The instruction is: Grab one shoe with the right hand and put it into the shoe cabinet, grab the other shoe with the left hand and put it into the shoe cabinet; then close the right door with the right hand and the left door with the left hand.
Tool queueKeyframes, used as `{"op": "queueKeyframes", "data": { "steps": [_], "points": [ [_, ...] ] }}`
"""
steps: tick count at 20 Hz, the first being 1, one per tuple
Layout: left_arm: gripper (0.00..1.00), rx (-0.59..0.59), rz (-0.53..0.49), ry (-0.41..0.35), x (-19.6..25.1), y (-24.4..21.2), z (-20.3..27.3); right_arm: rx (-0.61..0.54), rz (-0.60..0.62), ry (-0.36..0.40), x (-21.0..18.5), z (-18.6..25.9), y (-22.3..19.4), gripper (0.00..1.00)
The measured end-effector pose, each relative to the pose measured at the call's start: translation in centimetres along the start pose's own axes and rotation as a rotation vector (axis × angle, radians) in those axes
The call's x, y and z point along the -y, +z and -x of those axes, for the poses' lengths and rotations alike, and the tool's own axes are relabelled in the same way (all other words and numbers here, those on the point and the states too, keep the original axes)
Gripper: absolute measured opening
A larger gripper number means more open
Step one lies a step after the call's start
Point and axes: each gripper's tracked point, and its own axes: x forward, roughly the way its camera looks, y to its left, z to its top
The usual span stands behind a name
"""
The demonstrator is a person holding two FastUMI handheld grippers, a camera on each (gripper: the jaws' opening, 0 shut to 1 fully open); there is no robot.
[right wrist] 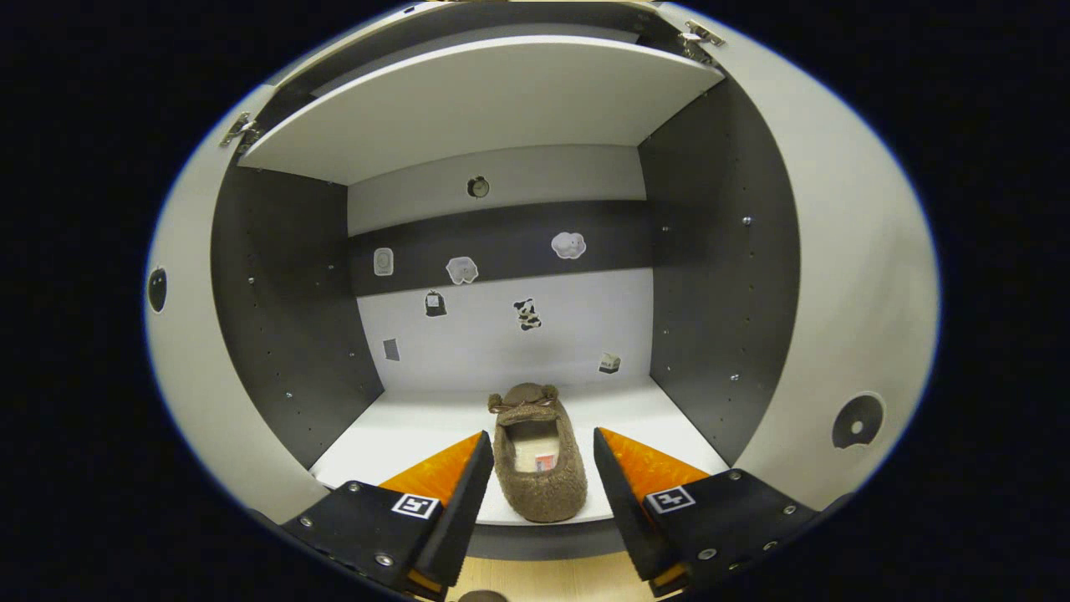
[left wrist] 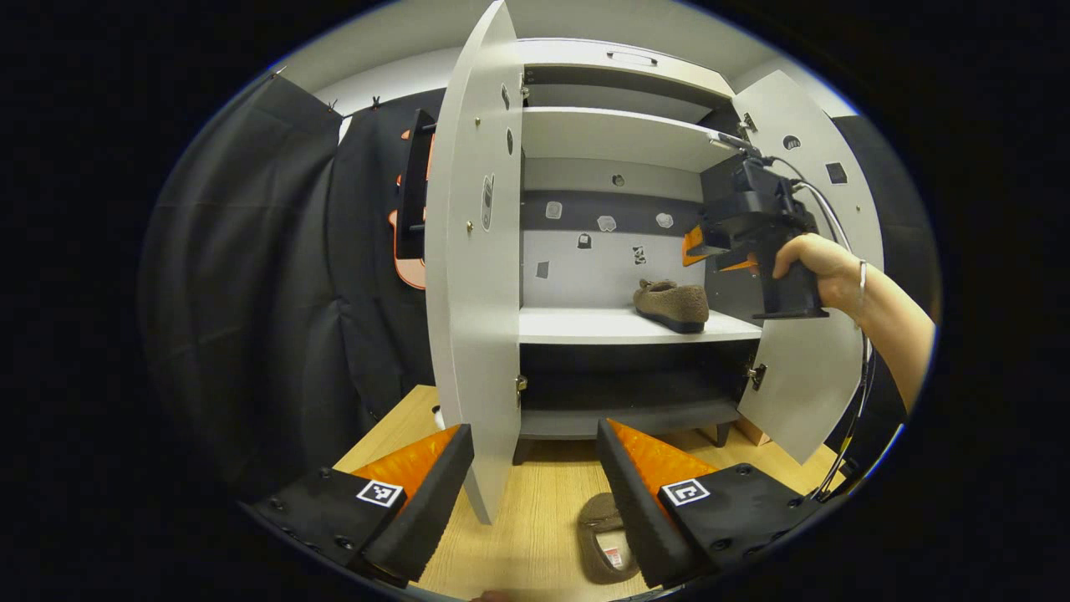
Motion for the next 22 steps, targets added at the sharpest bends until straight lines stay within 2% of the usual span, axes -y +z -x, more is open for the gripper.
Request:
{"op": "queueKeyframes", "data": {
  "steps": [3, 5, 9, 13, 22],
  "points": [
    [0.96, -0.025, -0.013, -0.011, 0.7, -1.3, 0.1, 0.026, 0.003, 0.028, -0.2, 3.7, -0.4, 0.92],
    [0.99, -0.063, -0.009, -0.017, 1.2, -2.8, 0.1, 0.05, 0.003, 0.028, 0.4, 6.3, -0.7, 0.93],
    [0.97, -0.144, 0.026, -0.035, 2.5, -6.0, -0.2, 0.097, 0.071, 0.021, 1.6, 10.9, -1.6, 0.93],
    [0.97, -0.226, 0.007, -0.046, 3.1, -10.2, -1.5, 0.106, 0.088, 0.022, 2.7, 15.0, -3.2, 0.92],
    [0.97, -0.443, -0.006, -0.084, 4.9, -21.4, -4.3, 0.091, 0.092, -0.062, 7.7, 19.3, -5.7, 0.93]
  ]
}}
